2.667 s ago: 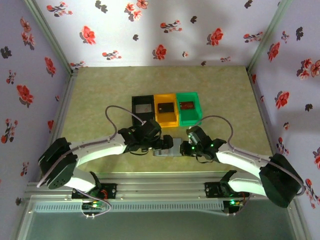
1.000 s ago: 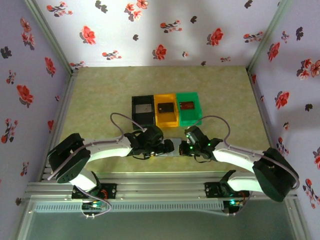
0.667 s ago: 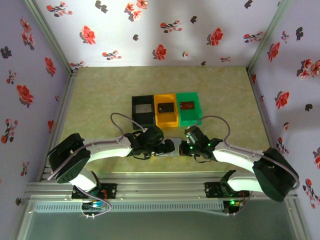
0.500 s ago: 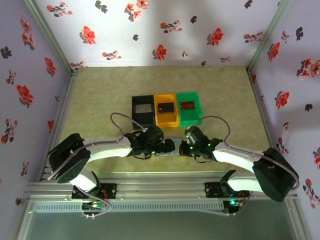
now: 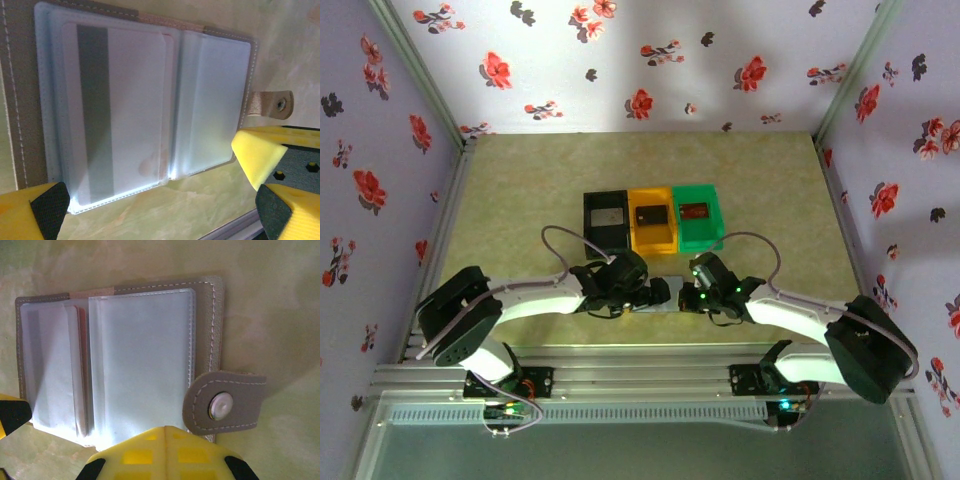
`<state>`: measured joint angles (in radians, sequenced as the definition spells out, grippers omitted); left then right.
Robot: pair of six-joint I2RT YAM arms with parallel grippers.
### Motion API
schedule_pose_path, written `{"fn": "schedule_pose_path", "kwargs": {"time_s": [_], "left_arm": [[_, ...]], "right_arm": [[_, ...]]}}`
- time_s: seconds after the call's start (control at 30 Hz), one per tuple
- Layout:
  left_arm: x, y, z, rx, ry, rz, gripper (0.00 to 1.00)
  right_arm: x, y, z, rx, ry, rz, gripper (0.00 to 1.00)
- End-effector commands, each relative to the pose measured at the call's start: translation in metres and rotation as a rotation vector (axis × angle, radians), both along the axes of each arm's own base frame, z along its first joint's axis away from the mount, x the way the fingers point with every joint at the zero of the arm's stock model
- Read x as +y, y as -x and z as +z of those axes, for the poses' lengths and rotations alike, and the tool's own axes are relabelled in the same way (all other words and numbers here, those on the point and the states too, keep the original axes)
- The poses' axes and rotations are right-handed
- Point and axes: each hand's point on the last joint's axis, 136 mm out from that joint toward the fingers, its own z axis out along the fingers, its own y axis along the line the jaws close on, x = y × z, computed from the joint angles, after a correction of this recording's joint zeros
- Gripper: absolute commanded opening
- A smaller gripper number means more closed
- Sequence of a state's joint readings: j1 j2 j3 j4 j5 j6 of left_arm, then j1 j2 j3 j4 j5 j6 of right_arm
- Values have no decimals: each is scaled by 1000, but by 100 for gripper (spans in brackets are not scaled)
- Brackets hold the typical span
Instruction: Take the credit cards out of the card holder
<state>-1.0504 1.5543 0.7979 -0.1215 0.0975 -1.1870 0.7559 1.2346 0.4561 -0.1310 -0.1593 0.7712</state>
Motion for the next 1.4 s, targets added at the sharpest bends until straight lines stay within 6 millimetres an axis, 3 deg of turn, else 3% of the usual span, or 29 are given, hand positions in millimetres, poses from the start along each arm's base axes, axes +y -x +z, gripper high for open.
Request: {"fn": "schedule_pose_path", "kwargs": {"time_s": [0.0, 0.47, 0.8, 1.37], "left_arm": [[-1, 1, -3, -9, -35, -18, 100], [-10, -1, 3, -26, -4, -15, 100], [-14, -4, 8, -43, 27, -16, 90], [-19, -8, 16, -70, 59, -11, 84]], "right_arm": [[-3, 2, -4, 0, 16, -15, 0], [-4, 3, -5, 1, 19, -16, 0], [-4, 3, -6, 1, 15, -19, 0], [-5, 4, -10, 6, 14, -23, 0]]}}
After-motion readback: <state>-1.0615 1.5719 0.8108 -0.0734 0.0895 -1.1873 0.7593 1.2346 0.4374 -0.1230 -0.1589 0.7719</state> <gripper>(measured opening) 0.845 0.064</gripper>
